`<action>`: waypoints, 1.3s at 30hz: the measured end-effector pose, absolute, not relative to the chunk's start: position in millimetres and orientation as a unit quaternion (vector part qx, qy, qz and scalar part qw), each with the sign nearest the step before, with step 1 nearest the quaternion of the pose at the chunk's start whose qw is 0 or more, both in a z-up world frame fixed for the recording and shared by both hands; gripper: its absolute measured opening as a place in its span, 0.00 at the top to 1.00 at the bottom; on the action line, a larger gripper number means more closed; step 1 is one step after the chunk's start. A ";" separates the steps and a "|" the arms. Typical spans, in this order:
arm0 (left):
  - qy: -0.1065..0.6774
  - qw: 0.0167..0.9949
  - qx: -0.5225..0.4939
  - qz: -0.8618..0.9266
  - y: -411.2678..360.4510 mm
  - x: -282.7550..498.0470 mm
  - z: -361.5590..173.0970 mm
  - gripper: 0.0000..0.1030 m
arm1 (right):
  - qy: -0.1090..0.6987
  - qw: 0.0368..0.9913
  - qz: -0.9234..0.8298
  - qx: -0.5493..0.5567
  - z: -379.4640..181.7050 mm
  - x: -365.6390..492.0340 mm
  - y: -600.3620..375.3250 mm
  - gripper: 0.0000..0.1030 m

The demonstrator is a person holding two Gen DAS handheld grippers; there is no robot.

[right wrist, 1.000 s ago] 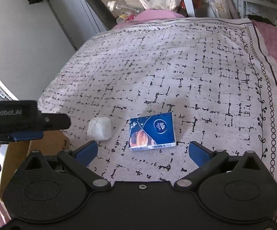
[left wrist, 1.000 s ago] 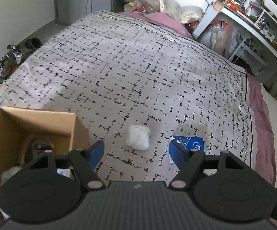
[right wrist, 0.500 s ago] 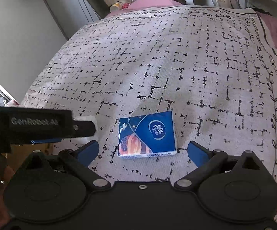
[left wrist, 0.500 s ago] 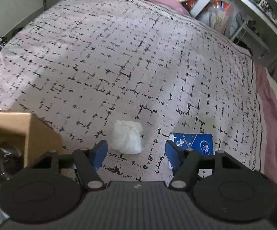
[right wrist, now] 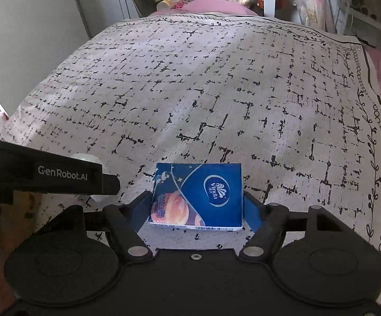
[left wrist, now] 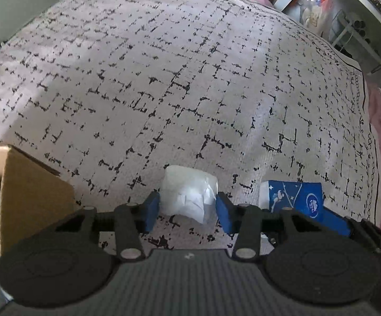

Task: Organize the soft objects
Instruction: 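Carry the white tissue with the left gripper while the right gripper carries the Vinda pack to the box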

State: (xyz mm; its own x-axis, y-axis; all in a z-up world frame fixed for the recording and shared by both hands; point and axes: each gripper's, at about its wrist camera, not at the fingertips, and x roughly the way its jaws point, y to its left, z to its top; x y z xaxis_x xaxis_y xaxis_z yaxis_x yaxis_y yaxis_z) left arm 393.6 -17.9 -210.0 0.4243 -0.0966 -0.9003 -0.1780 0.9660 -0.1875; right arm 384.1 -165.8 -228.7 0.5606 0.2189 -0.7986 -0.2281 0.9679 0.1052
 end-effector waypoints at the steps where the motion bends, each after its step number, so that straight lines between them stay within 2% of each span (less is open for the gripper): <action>1: 0.533 0.836 -0.127 0.026 -18.5 392.3 -209.0 0.57 | 0.452 0.883 0.128 -0.004 -228.1 384.1 -166.9 0.32; 21: 0.482 0.867 -0.122 0.026 -7.4 338.7 -146.3 0.57 | 0.410 0.902 0.133 0.027 -181.6 362.9 -181.3 0.32; 39: 0.431 0.891 -0.138 0.038 41.8 275.7 -78.3 0.57 | 0.356 0.922 0.153 0.011 -128.5 330.0 -149.7 0.32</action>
State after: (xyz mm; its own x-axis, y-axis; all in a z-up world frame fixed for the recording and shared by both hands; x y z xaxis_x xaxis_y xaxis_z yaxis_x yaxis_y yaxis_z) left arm 275.7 41.8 -78.3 0.6260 -0.0514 -0.7781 -0.1863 0.9591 -0.2132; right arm 330.0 -149.7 -128.5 0.6999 0.2893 -0.6530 -0.2735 0.9532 0.1292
